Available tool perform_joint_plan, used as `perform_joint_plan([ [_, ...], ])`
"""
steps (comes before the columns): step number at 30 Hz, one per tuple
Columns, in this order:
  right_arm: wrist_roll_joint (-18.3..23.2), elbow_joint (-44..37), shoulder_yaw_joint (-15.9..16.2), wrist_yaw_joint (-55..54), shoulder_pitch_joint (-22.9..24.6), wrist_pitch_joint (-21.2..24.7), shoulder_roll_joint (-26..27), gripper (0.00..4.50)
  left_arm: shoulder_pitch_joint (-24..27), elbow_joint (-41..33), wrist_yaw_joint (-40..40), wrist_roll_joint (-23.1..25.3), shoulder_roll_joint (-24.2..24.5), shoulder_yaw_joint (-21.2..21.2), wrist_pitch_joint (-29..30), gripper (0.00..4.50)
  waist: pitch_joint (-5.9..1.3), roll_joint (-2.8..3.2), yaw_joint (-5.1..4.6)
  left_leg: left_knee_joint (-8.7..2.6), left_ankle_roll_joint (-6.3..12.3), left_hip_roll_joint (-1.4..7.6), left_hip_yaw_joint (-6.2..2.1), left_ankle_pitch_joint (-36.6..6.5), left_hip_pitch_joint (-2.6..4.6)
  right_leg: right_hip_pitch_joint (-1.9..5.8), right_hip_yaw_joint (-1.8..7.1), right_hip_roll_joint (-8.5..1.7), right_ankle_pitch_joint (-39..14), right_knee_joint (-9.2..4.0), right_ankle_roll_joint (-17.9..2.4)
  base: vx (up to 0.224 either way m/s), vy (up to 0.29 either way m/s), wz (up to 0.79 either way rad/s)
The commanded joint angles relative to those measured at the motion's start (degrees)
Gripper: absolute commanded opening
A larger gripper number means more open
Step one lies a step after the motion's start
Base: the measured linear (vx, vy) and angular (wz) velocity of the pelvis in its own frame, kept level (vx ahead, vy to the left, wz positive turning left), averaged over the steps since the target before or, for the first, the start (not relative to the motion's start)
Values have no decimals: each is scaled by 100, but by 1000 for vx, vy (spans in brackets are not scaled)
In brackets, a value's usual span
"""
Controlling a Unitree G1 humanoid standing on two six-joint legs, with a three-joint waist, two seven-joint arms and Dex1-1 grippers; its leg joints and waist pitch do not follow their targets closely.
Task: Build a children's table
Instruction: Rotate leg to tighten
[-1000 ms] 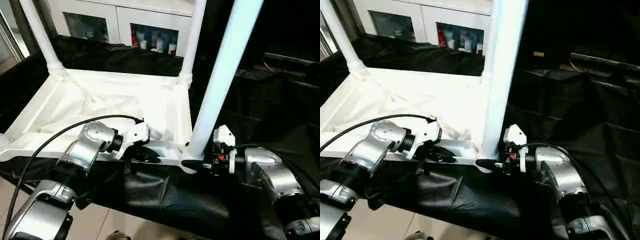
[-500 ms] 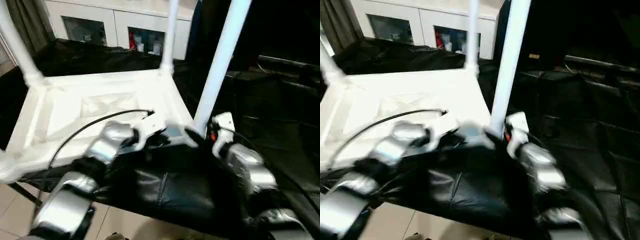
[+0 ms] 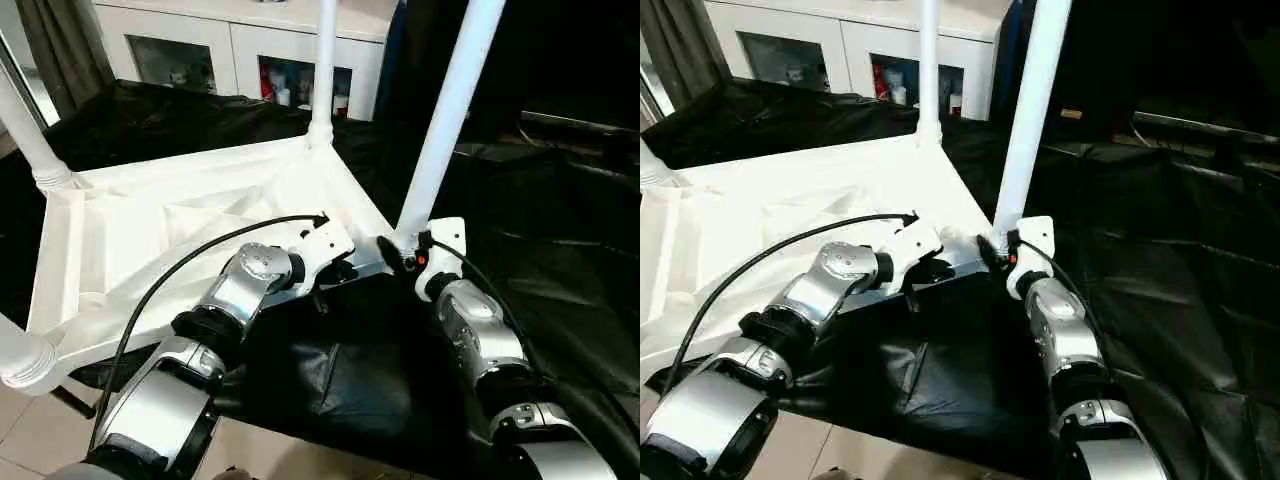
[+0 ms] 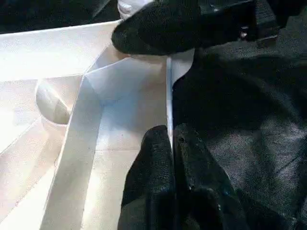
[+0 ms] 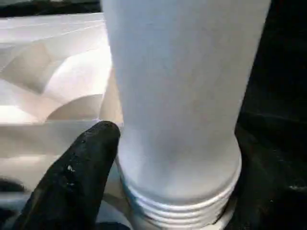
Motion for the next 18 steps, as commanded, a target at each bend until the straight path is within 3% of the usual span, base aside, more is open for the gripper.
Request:
perform_joint_plan([
  [1, 66, -361, 544, 1286, 206, 105, -117, 369, 157, -254, -581, -259, 16, -70, -241, 0, -271, -72, 18, -399, 403, 137, -70, -991, -16, 272, 236, -437, -1309, -476, -1045, 0, 0, 0],
  [6, 303, -989, 832, 2710, 488, 225, -752, 369, 346, -590, -1305, -387, 379, -135, -325, 0, -289, -72, 30, -389, 523, 165, -78, -825, -27, 290, 234, -443, -1022, -433, -1165, 0, 0, 0],
  [7, 432, -1305, 938, 3323, 604, 339, -1057, 369, 463, -822, -1771, -540, 565, -144, -311, 0, -278, -80, 25, -383, 561, 158, -70, -806, -30, 292, 232, -425, -921, -426, -1199, 0, 0, 0],
  [11, 569, -1494, 946, 3805, 636, 502, -1292, 369, 600, -1138, -2287, -722, 784, -163, -180, 0, -274, -66, 35, -394, 539, 186, -65, -916, -7, 266, 227, -436, -1075, -434, -1255, 0, 0, 0],
  [14, 551, -1566, 989, 4099, 624, 540, -1447, 369, 690, -1354, -2658, -799, 998, -200, -31, 0, -288, -57, 70, -378, 532, 208, -47, -780, 0, 261, 230, -431, -762, -373, -1369, 0, 0, 0],
  [16, 477, -1551, 1062, 4232, 620, 514, -1532, 369, 701, -1376, -2790, -802, 1096, -174, -16, 0, -281, -84, 94, -373, 520, 189, -31, -720, -6, 255, 225, -410, -668, -368, -1385, 0, 0, 0],
  [18, 496, -1556, 1068, 4262, 615, 551, -1543, 369, 702, -1378, -2808, -790, 1123, -167, -25, 0, -285, -68, 104, -375, 494, 192, -38, -746, 1, 256, 229, -423, -696, -363, -1378, 0, 0, 0],
])
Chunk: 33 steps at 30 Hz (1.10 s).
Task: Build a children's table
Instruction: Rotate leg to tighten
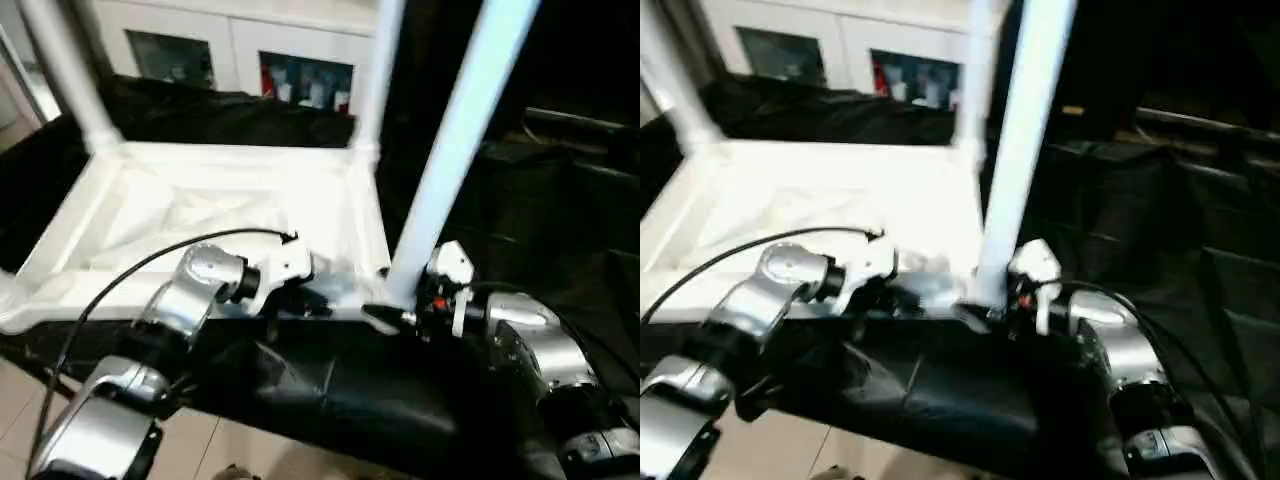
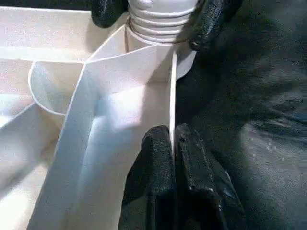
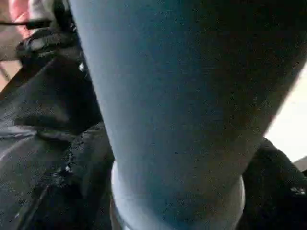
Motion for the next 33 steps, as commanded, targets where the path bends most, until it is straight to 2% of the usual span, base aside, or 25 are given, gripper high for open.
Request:
perform_joint_plan([
  [1, -1, -106, 60, 124, -43, 119, -55, 369, 29, -110, -122, -142, -19, -11, 8, 0, -302, -61, -4, -377, 468, 182, -46, -766, 11, 289, 231, -427, -709, -369, -1369, 0, 0, 0],
  [2, 12, -116, 61, 157, -45, 159, -46, 336, 34, -124, -123, -138, -12, 1, 19, 0, -301, -64, -1, -379, 457, 178, -47, -768, 11, 294, 232, -426, -735, -369, -1358, 0, 0, 0],
  [5, 65, -159, 70, 200, -40, 256, -6, 331, 52, -168, -104, -145, -5, 19, 50, 0, -293, -77, 5, -381, 424, 173, -48, -796, 8, 294, 236, -434, -881, -385, -1304, 0, 0, 0],
  [10, 100, -204, 92, 210, -2, 314, 42, 282, 72, -209, -42, -165, -12, 26, 85, 0, -299, -72, 2, -381, 408, 178, -52, -730, 12, 292, 234, -426, -763, -369, -1310, 0, 0, 0],
  [14, -72, -38, 6, -357, 47, 195, 240, 279, 69, -117, 251, -99, -113, 73, 69, 0, -288, -72, -12, -387, 363, 168, -55, -789, 8, 288, 238, -433, -861, -385, -1290, 0, 0, 0],
  [17, -503, 564, -133, -1673, -90, 121, 531, 277, -108, 294, 1101, 181, -309, 145, 49, 0, -262, -74, -58, -409, 211, 151, -64, -985, 26, 253, 235, -432, -1400, -455, -1154, 0, 0, 0],
  [18, -511, 581, -139, -1712, -94, 123, 541, 276, -114, 308, 1129, 189, -315, 148, 50, 0, -255, -78, -73, -415, 169, 145, -71, -1033, 26, 256, 237, -441, -1561, -469, -1106, 0, 0, 0],
  [19, -587, 825, -244, -2286, -163, 180, 702, 276, -208, 498, 1512, 266, -437, 193, 66, 0, -257, -77, -102, -425, 111, 138, -85, -1091, 25, 263, 234, -450, -1841, -495, -1025, 0, 0, 0],
  [20, -587, 943, -326, -2612, -204, 225, 807, 276, -257, 580, 1693, 284, -520, 218, 81, 0, -256, -81, -113, -416, 90, 139, -76, -1156, 58, 230, 244, -440, -1970, -517, -975, 0, 0, 0],
  [21, -586, 1028, -387, -2849, -234, 258, 884, 275, -292, 637, 1822, 296, -581, 235, 93, 0, -257, -75, -129, -413, 83, 133, -73, -1150, 59, 216, 256, -439, -1975, -518, -970, 0, 0, 0],
  [22, -555, 1288, -590, -3594, -344, 393, 1134, 275, -415, 826, 2278, 340, -797, 287, 161, 0, -265, -72, -143, -428, 46, 135, -87, -1087, 35, 241, 252, -437, -1897, -503, -953, 0, 0, 0],
  [23, -550, 1415, -688, -3976, -415, 441, 1266, 275, -483, 928, 2516, 357, -922, 302, 189, 0, -256, -62, -149, -436, 40, 138, -90, -1127, 39, 230, 248, -434, -1915, -513, -951, 0, 0, 0],
  [25, -557, 1562, -780, -4385, -508, 474, 1436, 275, -571, 1061, 2854, 378, -1093, 327, 229, 0, -267, -70, -153, -432, 12, 132, -93, -1109, 40, 244, 246, -434, -1861, -507, -942, 0, 0, 0],
  [26, -563, 1618, -803, -4516, -548, 475, 1503, 275, -610, 1117, 2997, 387, -1163, 341, 247, 0, -270, -72, -156, -424, 48, 134, -86, -1089, 35, 242, 252, -433, -1741, -498, -966, 0, 0, 0],
  [27, -583, 1715, -818, -4755, -638, 471, 1648, 275, -669, 1185, 3193, 382, -1320, 359, 290, 0, -269, -31, -151, -423, 59, 126, -84, -1093, 41, 232, 256, -437, -1725, -504, -979, 0, 0, 0],
  [28, -602, 1828, -829, -4970, -734, 441, 1789, 275, -714, 1250, 3320, 389, -1468, 379, 299, 0, -275, -51, -145, -416, 76, 126, -76, -1091, 57, 231, 255, -430, -1651, -507, -999, 0, 0, 0],
  [30, -624, 1847, -783, -4963, -796, 317, 1907, 275, -698, 1236, 3262, 376, -1588, 365, 275, 0, -286, -59, -140, -414, 114, 119, -79, -1000, 25, 263, 254, -435, -1498, -484, -1019, 0, 0, 0],
  [31, -651, 1841, -749, -4941, -811, 273, 1930, 310, -686, 1222, 3216, 374, -1614, 350, 258, 0, -289, -46, -133, -409, 157, 120, -75, -965, 19, 266, 252, -437, -1401, -482, -1023, 0, 0, 0],
  [32, -665, 1812, -719, -4866, -812, 216, 1957, 310, -661, 1194, 3139, 352, -1622, 340, 243, 0, -298, -51, -131, -403, 202, 119, -74, -910, 9, 279, 252, -431, -1260, -463, -1042, 0, 0, 0],
  [33, -671, 1809, -706, -4818, -821, 182, 1967, 331, -657, 1197, 3099, 339, -1625, 337, 228, 0, -297, -50, -130, -406, 221, 121, -75, -889, 5, 283, 250, -431, -1207, -456, -1053, 0, 0, 0],
])
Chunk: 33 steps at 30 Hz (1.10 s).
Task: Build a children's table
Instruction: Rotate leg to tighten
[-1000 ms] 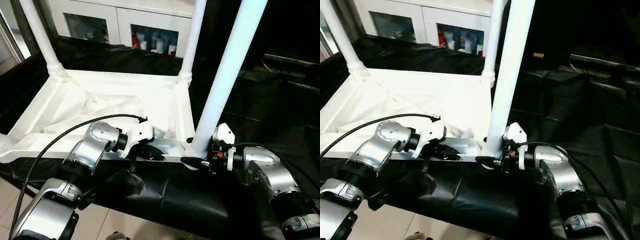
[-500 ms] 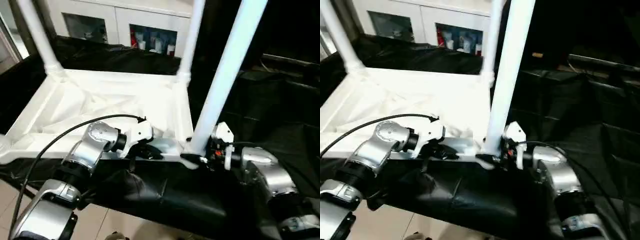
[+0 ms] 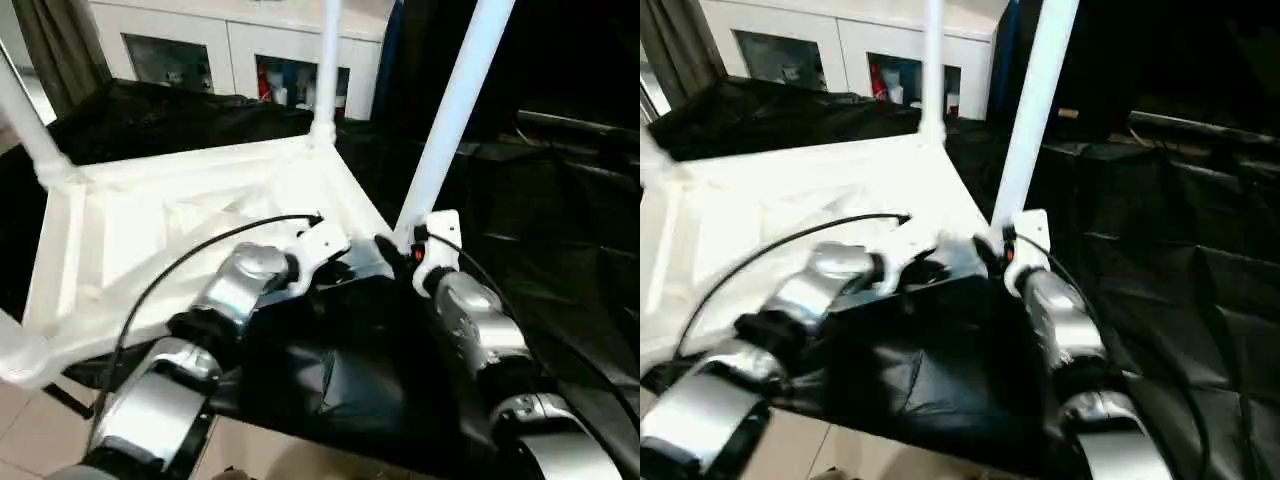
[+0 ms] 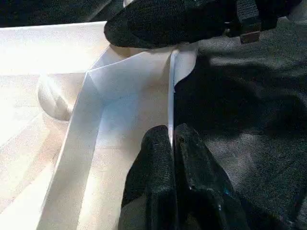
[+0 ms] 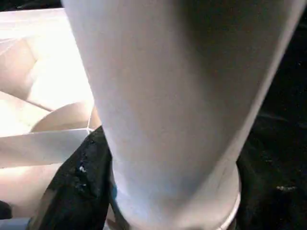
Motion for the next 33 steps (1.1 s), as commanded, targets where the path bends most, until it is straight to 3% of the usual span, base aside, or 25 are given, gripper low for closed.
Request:
perform_joint_plan([
  [1, -170, 232, 374, 416, 153, 32, 289, 348, 48, -20, 21, -245, -255, 115, -206, 0, -277, -65, 6, -402, 252, 129, -73, -866, -9, 252, 237, -424, -1149, -454, -1076, 0, 0, 0],
  [6, -177, 89, 489, 847, 197, -145, 155, 350, 98, -73, -237, -295, -114, 109, -323, 0, -266, -67, 2, -412, 301, 137, -76, -990, -6, 249, 236, -438, -1381, -479, -1057, 0, 0, 0],
  [10, 47, -355, 640, 2207, 407, -295, -346, 350, 284, -366, -1090, -471, 241, 85, -419, 0, -272, -79, 18, -400, 421, 146, -75, -904, -39, 283, 241, -448, -1204, -463, -1097, 0, 0, 0],
  [13, 176, -604, 674, 2862, 514, -254, -587, 350, 381, -521, -1546, -540, 433, 36, -492, 0, -278, -86, 9, -392, 513, 156, -76, -843, -33, 280, 234, -435, -1021, -439, -1180, 0, 0, 0],
  [19, 533, -1296, 833, 4442, 797, 43, -1347, 350, 601, -884, -2731, -718, 1067, -58, -403, 0, -268, -61, 25, -405, 513, 197, -66, -863, -6, 261, 227, -419, -917, -406, -1321, 0, 0, 0],
  [24, 443, -1420, 968, 4967, 862, -22, -1665, 350, 659, -998, -3040, -776, 1315, -42, -377, 0, -282, -77, 98, -374, 493, 201, -38, -734, 4, 265, 226, -422, -504, -346, -1458, 0, 0, 0],
  [33, 536, -1475, 960, 5090, 861, 175, -1680, 312, 705, -1142, -3165, -816, 1374, -40, -280, 0, -278, -90, 136, -371, 455, 192, -37, -653, 6, 269, 224, -421, -542, -345, -1419, 0, 0, 0],
])
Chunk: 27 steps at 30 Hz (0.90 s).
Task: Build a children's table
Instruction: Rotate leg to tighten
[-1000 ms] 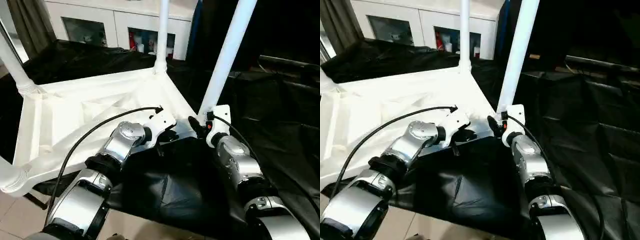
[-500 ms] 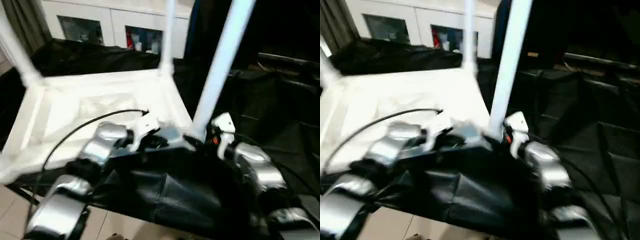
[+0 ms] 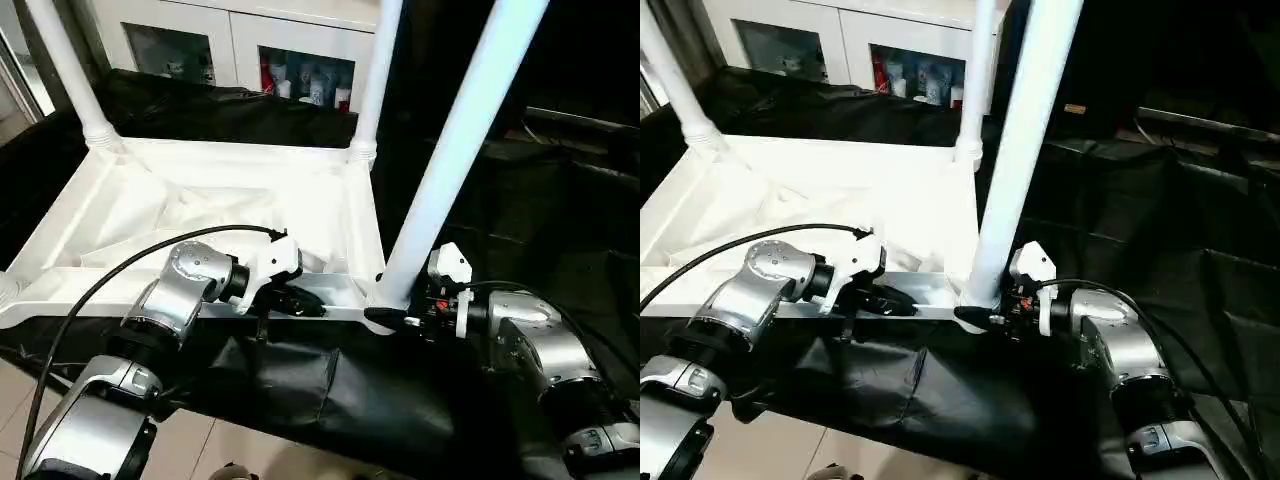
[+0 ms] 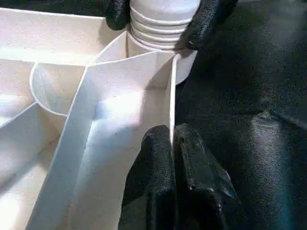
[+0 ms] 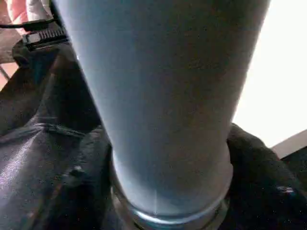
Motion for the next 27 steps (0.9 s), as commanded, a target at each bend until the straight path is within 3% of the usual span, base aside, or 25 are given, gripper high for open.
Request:
perform_joint_plan([
  [1, 54, -181, 30, 37, 24, 119, -26, 286, 64, -101, -126, -132, -20, -27, 32, 0, -320, -37, 11, -366, 435, 176, -47, -646, 10, 311, 232, -424, -531, -342, -1396, 0, 0, 0],
  [9, -11, -244, 14, -279, 213, 223, 126, 272, 67, -16, 323, 30, -140, -44, -60, 0, -321, -30, 12, -359, 435, 172, -45, -645, 13, 307, 234, -424, -496, -338, -1414, 0, 0, 0],
  [10, -202, -27, -14, -764, 192, 203, 240, 272, -50, 230, 871, 208, -270, -13, -101, 0, -311, -44, -24, -365, 367, 153, -47, -692, 19, 292, 237, -416, -604, -371, -1364, 0, 0, 0],
  [11, -202, -27, -14, -764, 192, 203, 240, 272, -50, 230, 871, 208, -270, -13, -101, 0, -310, -38, -19, -373, 339, 157, -58, -760, 29, 294, 239, -436, -732, -383, -1345, 0, 0, 0],
  [13, -518, 389, -104, -1745, 115, 150, 473, 272, -233, 602, 1683, 417, -511, 47, -142, 0, -282, -38, -49, -396, 174, 145, -62, -1002, 59, 257, 240, -427, -1325, -456, -1190, 0, 0, 0],
  [16, -593, 1073, -606, -3744, -200, 351, 1047, 272, -466, 978, 2596, 517, -1035, 89, -47, 0, -282, -34, -97, -420, -67, 144, -95, -1255, 95, 221, 250, -457, -2125, -524, -949, 0, 0, 0],
  [19, -415, 1367, -888, -4506, -432, 437, 1395, 272, -586, 1137, 2994, 522, -1408, 84, 78, 0, -278, -28, -146, -427, -43, 138, -95, -1241, 69, 225, 254, -437, -1920, -516, -938, 0, 0, 0],
  [21, -399, 1448, -916, -4717, -536, 400, 1543, 272, -643, 1210, 3163, 541, -1591, 60, 125, 0, -293, -42, -133, -406, 49, 127, -85, -1264, 80, 232, 255, -439, -1869, -538, -946, 0, 0, 0],
  [22, -413, 1469, -905, -4775, -575, 374, 1596, 272, -662, 1234, 3215, 554, -1657, 43, 136, 0, -294, -15, -135, -405, 68, 130, -82, -1236, 72, 224, 264, -439, -1766, -528, -966, 0, 0, 0],
  [25, -818, 1396, -502, -4590, -640, 50, 1707, 272, -720, 1319, 3205, 593, -1877, -36, 90, 0, -301, -42, -136, -404, 166, 120, -83, -1079, 22, 268, 246, -432, -1491, -502, -987, 0, 0, 0],
  [27, -849, 1353, -454, -4491, -621, -9, 1703, 342, -722, 1316, 3151, 599, -1874, -52, 82, 0, -309, -38, -131, -397, 200, 121, -83, -1034, 16, 272, 248, -437, -1453, -494, -988, 0, 0, 0],
])
